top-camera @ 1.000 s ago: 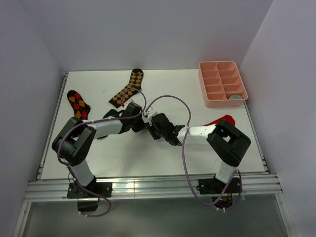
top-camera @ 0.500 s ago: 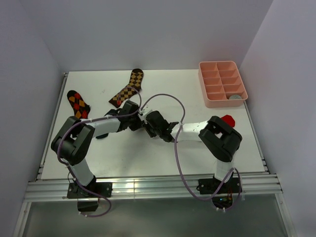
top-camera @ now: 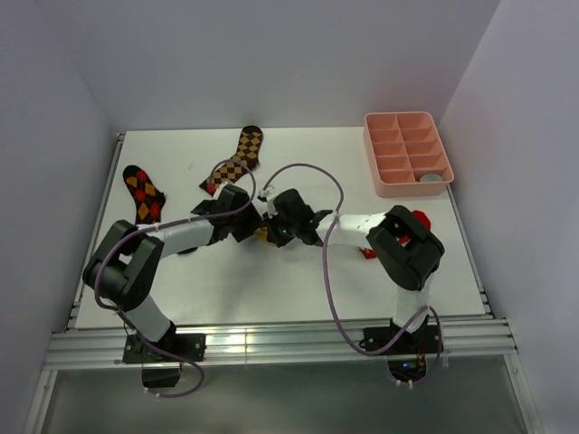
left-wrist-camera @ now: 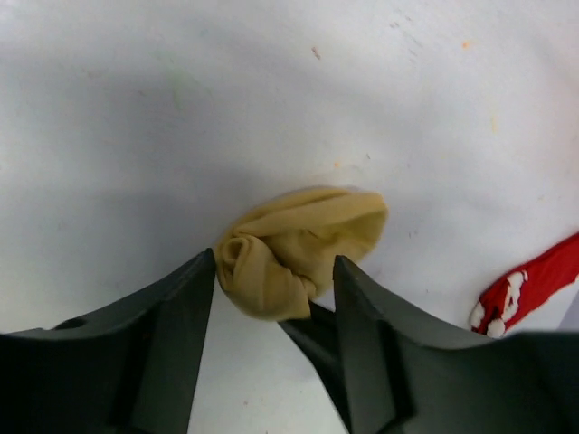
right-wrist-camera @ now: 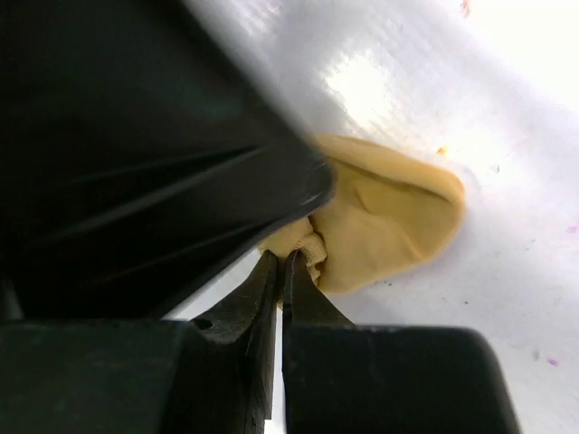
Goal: Roll the socks
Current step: Roll the sock at the center of the board.
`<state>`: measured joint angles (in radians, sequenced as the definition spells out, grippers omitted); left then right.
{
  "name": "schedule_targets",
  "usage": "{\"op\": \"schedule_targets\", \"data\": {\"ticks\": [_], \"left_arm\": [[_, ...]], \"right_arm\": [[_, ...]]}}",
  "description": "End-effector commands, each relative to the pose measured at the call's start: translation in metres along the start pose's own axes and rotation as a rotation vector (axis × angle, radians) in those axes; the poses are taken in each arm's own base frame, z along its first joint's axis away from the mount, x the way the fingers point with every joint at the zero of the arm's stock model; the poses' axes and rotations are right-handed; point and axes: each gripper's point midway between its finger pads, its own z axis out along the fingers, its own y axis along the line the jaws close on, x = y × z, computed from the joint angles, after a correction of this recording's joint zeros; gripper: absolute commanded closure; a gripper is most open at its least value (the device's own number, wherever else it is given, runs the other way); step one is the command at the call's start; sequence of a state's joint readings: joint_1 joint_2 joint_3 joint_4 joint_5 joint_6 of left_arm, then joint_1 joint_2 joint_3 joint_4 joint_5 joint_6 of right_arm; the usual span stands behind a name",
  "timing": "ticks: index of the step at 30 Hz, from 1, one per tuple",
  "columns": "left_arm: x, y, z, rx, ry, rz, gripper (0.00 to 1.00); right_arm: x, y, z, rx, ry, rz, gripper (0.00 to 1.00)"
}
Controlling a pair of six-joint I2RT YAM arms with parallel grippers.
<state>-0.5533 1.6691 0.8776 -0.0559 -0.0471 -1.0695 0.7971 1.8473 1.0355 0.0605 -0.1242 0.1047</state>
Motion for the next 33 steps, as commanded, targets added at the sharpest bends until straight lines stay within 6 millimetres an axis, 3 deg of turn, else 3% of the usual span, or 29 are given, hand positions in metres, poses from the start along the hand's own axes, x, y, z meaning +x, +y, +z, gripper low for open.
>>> {"op": "schedule_targets", "data": {"ticks": [1, 2, 5, 11, 19, 33], "left_arm": [[-0.008, -0.028, -0.024, 0.105, -0.058, -0.003, 0.39], [-0.011, -0.033, -0.026, 0.128, -0.076, -0.013, 0.38], [-0.012, -0.028, -0.03, 0.125, -0.087, -0.023, 0.38], [-0.004, -0.02, -0.033, 0.144, -0.078, -0.023, 0.37], [0.007, -0.006, -0.032, 0.148, -0.069, -0.037, 0.39], [0.026, 0.016, -0.016, 0.07, -0.001, -0.061, 0.5]], "right_arm": [[0.038, 0.022, -0.011, -0.24, 0.194, 0.211, 1.0], [0.035, 0.018, -0.013, -0.263, 0.194, 0.272, 1.0], [0.032, 0.031, -0.018, -0.437, 0.212, 0.4, 1.0], [0.026, 0.024, -0.016, -0.577, 0.259, 0.588, 1.0], [0.012, 0.013, -0.01, -0.566, 0.312, 0.633, 1.0], [0.021, 0.004, 0.003, -0.488, 0.334, 0.685, 1.0]]}}
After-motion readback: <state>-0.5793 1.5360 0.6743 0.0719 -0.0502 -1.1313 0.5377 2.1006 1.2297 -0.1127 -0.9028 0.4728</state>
